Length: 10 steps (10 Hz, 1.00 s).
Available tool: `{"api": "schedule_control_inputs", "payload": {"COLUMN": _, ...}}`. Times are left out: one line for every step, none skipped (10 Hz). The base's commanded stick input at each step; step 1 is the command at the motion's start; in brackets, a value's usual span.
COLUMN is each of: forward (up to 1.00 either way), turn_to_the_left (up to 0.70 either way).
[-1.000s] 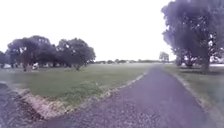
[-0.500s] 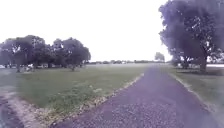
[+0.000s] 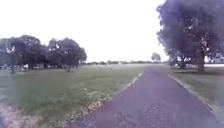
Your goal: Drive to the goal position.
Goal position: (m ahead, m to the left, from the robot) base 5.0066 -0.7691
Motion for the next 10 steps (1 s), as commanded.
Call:
{"api": "schedule_control_inputs", "payload": {"forward": 0.00, "turn_to_the_left": -0.45}}
{"api": "schedule_control_inputs", "payload": {"forward": 0.00, "turn_to_the_left": -0.45}}
{"api": "schedule_control_inputs", "payload": {"forward": 0.00, "turn_to_the_left": -0.06}}
{"api": "schedule_control_inputs", "payload": {"forward": 0.00, "turn_to_the_left": -0.02}}
{"api": "schedule_control_inputs", "payload": {"forward": 0.00, "turn_to_the_left": 0.00}}
{"api": "schedule_control_inputs", "payload": {"forward": 0.00, "turn_to_the_left": 0.00}}
{"api": "schedule_control_inputs", "payload": {"forward": 0.00, "turn_to_the_left": -0.04}}
{"api": "schedule_control_inputs", "payload": {"forward": 0.00, "turn_to_the_left": -0.21}}
{"api": "schedule_control_inputs", "payload": {"forward": 0.00, "turn_to_the_left": -0.45}}
{"api": "schedule_control_inputs", "payload": {"forward": 0.00, "turn_to_the_left": -0.45}}
